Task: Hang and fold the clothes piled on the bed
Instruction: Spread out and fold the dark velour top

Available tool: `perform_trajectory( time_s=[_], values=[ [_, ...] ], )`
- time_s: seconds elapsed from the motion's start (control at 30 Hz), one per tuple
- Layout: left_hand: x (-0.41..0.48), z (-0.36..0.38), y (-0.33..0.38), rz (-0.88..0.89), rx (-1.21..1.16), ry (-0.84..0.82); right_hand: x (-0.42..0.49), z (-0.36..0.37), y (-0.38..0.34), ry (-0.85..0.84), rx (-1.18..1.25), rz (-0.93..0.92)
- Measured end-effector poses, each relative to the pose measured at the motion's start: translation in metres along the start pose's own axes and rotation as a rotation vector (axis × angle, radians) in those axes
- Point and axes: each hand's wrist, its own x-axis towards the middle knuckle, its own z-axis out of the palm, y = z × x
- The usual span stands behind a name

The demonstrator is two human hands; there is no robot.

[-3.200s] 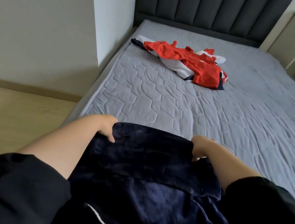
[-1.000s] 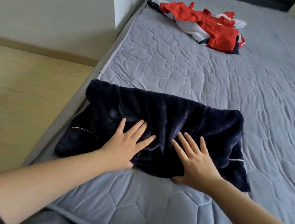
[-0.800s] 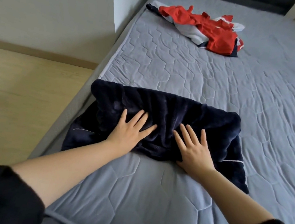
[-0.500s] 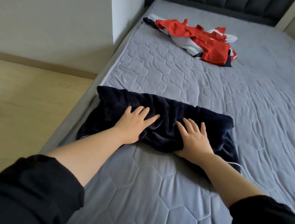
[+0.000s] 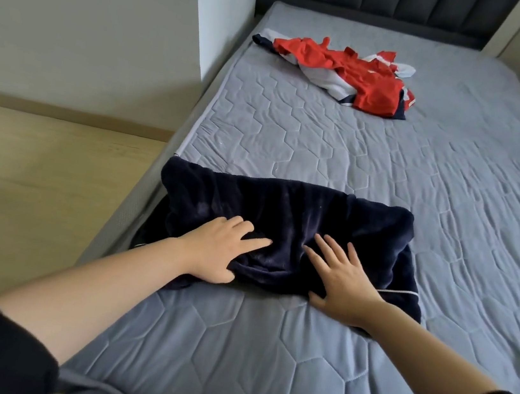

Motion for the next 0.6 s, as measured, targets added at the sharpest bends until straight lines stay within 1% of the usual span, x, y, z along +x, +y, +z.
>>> perform_trajectory(
  time_s=[0.07, 0.1, 0.13, 0.17, 0.23, 0.3, 0.37, 0.47, 0.6],
  values=[
    [-0.006, -0.004, -0.006, -0.071, -0.249, 0.007, 0.000, -0.007, 0.005, 0.071, 0.180, 0.049],
    [-0.008, -0.005, -0.010, -0.111, -0.372, 0.031, 0.001, -0.010, 0.008, 0.091, 0.205, 0.066],
    [-0.011, -0.006, -0.014, -0.139, -0.424, 0.064, 0.002, -0.011, 0.009, 0.094, 0.174, 0.068],
    [-0.013, -0.006, -0.017, -0.157, -0.391, 0.092, 0.003, -0.012, 0.010, 0.080, 0.114, 0.060],
    [-0.017, -0.003, -0.020, -0.178, -0.221, 0.079, 0.005, -0.011, 0.008, 0.068, -0.005, 0.069],
    [-0.018, 0.000, -0.018, -0.233, -0.100, 0.051, 0.006, -0.010, 0.005, 0.117, -0.053, 0.133],
    [-0.013, 0.000, -0.012, -0.290, -0.020, 0.061, 0.008, -0.010, 0.002, 0.142, -0.075, 0.226],
    [-0.004, -0.003, -0.005, -0.391, 0.016, 0.117, 0.015, -0.013, 0.002, 0.157, -0.054, 0.298],
    [0.000, -0.016, -0.007, -0.429, -0.089, 0.259, 0.020, -0.023, 0.006, 0.144, -0.051, 0.295]
  ],
)
